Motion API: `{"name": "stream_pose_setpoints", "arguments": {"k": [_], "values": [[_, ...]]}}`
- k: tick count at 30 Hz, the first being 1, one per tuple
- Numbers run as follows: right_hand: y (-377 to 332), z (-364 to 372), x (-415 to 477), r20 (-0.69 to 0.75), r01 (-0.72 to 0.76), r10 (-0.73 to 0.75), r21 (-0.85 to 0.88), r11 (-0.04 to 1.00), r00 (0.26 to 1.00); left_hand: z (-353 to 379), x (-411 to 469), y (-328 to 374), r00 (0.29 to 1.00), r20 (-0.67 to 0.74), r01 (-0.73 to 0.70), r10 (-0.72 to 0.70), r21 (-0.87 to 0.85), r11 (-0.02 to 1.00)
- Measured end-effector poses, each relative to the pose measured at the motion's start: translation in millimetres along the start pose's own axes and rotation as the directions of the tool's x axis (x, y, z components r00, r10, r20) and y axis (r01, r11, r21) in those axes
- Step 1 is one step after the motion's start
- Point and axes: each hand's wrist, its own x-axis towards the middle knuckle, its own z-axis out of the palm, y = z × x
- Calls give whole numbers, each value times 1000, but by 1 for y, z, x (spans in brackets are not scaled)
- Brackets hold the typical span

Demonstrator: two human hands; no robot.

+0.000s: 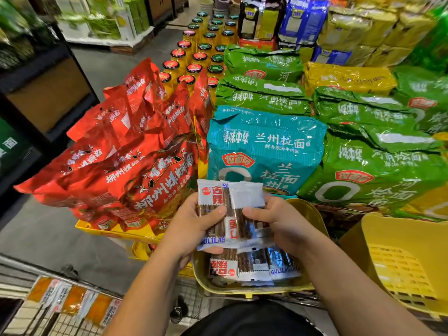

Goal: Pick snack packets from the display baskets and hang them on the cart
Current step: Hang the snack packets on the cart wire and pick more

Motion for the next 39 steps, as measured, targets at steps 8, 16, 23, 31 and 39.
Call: {"name": "stream_pose_setpoints", "arguments": {"k": [8, 16, 23, 31, 39], "values": [[12, -48, -1, -337, -414, 244, -669, 617, 909, 12, 14, 1, 997, -51, 75, -56, 747, 660], [30, -19, 24, -301, -412, 377, -874, 257, 876, 59, 39, -19, 964, -93, 131, -249, 981, 141], [29, -46, 16, -480, -545, 286, -808, 223, 829, 59, 48, -38, 943, -161, 190, -292, 979, 73], [34, -31, 5, -270, -286, 232, -957, 40, 935, 54, 32, -43, 1000, 7, -9, -22, 996, -90], [52, -36, 5, -247, -289, 405, -956, 46, 880, 51, 25, -58, 887, 141, -242, -440, 953, -183]]}}
